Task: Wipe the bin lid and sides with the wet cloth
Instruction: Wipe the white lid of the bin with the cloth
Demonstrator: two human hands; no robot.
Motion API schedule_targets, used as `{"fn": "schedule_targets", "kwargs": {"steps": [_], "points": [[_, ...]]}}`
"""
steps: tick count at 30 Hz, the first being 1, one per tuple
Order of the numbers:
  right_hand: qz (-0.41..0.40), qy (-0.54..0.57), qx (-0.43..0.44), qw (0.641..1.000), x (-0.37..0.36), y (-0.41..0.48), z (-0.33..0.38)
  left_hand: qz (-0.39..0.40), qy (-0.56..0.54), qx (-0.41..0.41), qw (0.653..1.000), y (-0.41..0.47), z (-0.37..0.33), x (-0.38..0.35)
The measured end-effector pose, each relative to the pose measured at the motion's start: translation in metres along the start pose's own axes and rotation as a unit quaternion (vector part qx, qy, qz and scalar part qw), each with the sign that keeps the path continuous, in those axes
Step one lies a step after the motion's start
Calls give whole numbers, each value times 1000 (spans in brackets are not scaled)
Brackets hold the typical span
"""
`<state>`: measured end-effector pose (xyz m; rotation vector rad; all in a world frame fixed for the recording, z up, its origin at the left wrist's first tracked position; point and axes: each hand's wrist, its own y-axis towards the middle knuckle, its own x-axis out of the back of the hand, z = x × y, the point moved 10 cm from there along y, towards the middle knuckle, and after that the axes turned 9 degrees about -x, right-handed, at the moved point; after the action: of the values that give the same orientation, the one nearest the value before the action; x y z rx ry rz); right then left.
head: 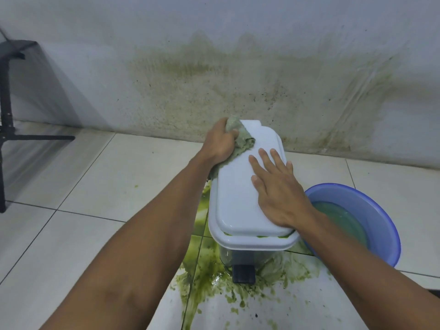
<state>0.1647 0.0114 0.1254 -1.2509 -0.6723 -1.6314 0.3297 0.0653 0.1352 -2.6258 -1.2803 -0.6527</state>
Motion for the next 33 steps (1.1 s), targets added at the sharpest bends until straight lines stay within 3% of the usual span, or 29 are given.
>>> {"fn": "schedule_targets", "kwargs": {"steps": [2, 7, 11, 14, 23, 26, 29, 33], "points": [[-18, -16, -8, 1000, 3, 0, 1, -2, 3, -30, 1000, -18, 2, -4], [-47, -36, 2, 998, 9, -2, 5, -14, -7, -7, 1000, -98, 22, -13], [-31, 13, 5, 999, 8, -2, 3, -75, 83, -28, 993, -179, 5, -23], [-24, 38, -2, 999, 7, -4, 0, -94, 104, -16, 990, -190, 0, -25], [-73, 33, -198, 977, 4, -19, 2, 102, 177, -12, 979, -72, -7, -11], [-109, -38, -87, 989, 29, 4, 2, 91, 177, -34, 980, -67, -2, -9], [-44, -8, 34, 998, 32, 27, -6, 48, 144, -29, 988, -80, 9, 1], [-52, -25, 36, 998, 22, 36, -8, -103, 159, -29, 981, -138, 4, 2]]}}
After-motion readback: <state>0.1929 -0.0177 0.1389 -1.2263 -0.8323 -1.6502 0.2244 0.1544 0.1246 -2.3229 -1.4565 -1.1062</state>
